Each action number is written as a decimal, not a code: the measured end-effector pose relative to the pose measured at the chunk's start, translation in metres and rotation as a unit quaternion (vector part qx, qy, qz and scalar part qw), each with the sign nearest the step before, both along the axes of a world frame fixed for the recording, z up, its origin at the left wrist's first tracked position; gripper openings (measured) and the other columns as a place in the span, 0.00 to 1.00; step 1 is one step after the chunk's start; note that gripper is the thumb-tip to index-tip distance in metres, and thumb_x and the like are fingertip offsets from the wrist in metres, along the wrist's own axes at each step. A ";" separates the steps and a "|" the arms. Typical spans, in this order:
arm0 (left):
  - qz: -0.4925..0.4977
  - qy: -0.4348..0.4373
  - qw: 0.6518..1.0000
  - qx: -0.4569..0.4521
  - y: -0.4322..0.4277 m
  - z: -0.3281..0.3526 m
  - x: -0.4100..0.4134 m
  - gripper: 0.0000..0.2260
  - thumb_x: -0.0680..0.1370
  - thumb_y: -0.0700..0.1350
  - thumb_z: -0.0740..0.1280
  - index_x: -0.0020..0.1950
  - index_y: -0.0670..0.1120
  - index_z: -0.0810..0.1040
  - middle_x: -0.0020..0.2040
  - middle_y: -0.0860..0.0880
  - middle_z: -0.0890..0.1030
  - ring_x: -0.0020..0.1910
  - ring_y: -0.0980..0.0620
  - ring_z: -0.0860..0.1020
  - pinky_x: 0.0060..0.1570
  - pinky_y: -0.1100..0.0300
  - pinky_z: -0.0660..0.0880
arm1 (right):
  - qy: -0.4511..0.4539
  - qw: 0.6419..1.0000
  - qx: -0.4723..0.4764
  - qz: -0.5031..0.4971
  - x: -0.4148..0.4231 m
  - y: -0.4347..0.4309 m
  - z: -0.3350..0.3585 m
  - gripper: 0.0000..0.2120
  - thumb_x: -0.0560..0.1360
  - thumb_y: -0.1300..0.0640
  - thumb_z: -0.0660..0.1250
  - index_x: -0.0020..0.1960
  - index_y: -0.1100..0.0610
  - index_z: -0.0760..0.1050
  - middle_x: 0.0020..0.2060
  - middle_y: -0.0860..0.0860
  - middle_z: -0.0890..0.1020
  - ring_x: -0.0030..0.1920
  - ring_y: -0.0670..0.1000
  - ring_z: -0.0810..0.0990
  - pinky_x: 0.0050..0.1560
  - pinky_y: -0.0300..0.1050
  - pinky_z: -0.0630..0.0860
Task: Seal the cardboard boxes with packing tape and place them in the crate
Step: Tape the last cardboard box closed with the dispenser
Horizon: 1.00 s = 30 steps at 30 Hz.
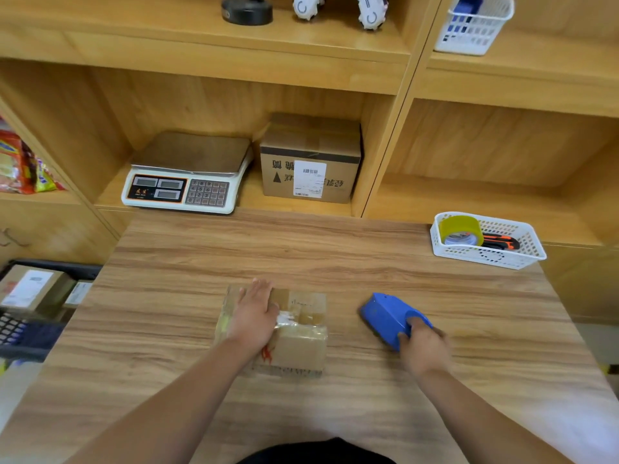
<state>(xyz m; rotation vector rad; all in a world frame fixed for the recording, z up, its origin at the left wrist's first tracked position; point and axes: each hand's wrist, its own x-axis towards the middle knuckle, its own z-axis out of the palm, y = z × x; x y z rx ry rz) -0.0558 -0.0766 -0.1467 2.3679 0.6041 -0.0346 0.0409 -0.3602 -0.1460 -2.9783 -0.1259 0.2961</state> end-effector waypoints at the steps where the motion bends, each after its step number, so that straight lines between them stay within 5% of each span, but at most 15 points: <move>1: 0.015 -0.017 1.000 -0.020 0.000 0.003 -0.001 0.22 0.81 0.43 0.55 0.76 0.45 0.60 0.77 0.48 0.59 0.76 0.52 0.53 0.75 0.57 0.43 | -0.006 1.000 0.029 0.007 -0.001 0.005 0.003 0.13 0.78 0.55 0.60 0.62 0.55 0.71 0.49 0.53 0.83 0.56 0.55 0.76 0.61 0.43 0.62; 5: 0.044 -0.053 0.993 -0.092 -0.006 0.025 0.000 0.22 0.79 0.45 0.60 0.73 0.48 0.65 0.72 0.50 0.66 0.71 0.50 0.63 0.68 0.57 0.59 | -0.006 0.986 0.167 0.014 -0.009 0.023 0.017 0.13 0.75 0.60 0.65 0.60 0.58 0.75 0.48 0.55 0.81 0.57 0.60 0.73 0.60 0.46 0.66; 11: -0.016 -0.094 0.988 -0.124 -0.021 0.060 0.012 0.28 0.73 0.47 0.69 0.72 0.52 0.67 0.69 0.53 0.69 0.69 0.56 0.63 0.63 0.65 0.58 | -0.060 0.954 0.290 0.053 -0.020 0.041 0.034 0.14 0.72 0.64 0.68 0.58 0.59 0.78 0.42 0.38 0.73 0.57 0.58 0.73 0.59 0.48 0.69; 16: -0.068 -0.112 0.984 -0.124 -0.027 0.080 0.014 0.29 0.71 0.52 0.69 0.72 0.56 0.67 0.67 0.57 0.69 0.68 0.59 0.64 0.67 0.58 0.63 | -0.082 0.941 0.320 0.073 -0.025 0.048 0.041 0.15 0.73 0.65 0.69 0.59 0.59 0.77 0.48 0.41 0.74 0.63 0.61 0.71 0.66 0.54 0.66; 20: -0.102 -0.129 0.982 -0.088 -0.029 0.085 0.012 0.29 0.67 0.57 0.65 0.69 0.56 0.70 0.66 0.59 0.70 0.69 0.63 0.61 0.67 0.63 0.57 | -0.089 0.934 0.337 0.072 -0.030 0.050 0.044 0.15 0.74 0.65 0.68 0.60 0.57 0.76 0.50 0.41 0.75 0.68 0.57 0.66 0.69 0.43 0.58; 24: -0.130 -0.134 0.980 -0.070 -0.033 0.090 0.012 0.29 0.66 0.58 0.64 0.68 0.54 0.72 0.61 0.62 0.71 0.68 0.62 0.62 0.63 0.67 0.55 | -0.092 0.932 0.342 0.072 -0.033 0.051 0.049 0.16 0.74 0.65 0.68 0.61 0.56 0.76 0.51 0.41 0.76 0.68 0.51 0.62 0.70 0.45 0.58; 27: -0.108 -0.127 0.979 -0.113 -0.032 0.094 0.011 0.25 0.69 0.56 0.63 0.67 0.55 0.72 0.56 0.68 0.73 0.65 0.64 0.63 0.64 0.64 0.59 | -0.112 0.926 0.349 0.087 -0.036 0.052 0.053 0.15 0.73 0.67 0.69 0.59 0.59 0.77 0.47 0.38 0.75 0.61 0.45 0.63 0.70 0.46 0.57; 30: -0.069 -0.121 0.972 -0.188 -0.028 0.098 0.011 0.18 0.75 0.45 0.61 0.62 0.61 0.72 0.53 0.68 0.74 0.61 0.64 0.66 0.62 0.58 0.65 | -0.103 0.931 0.338 0.095 -0.037 0.050 0.054 0.15 0.74 0.65 0.68 0.60 0.58 0.77 0.50 0.43 0.79 0.65 0.47 0.62 0.69 0.41 0.55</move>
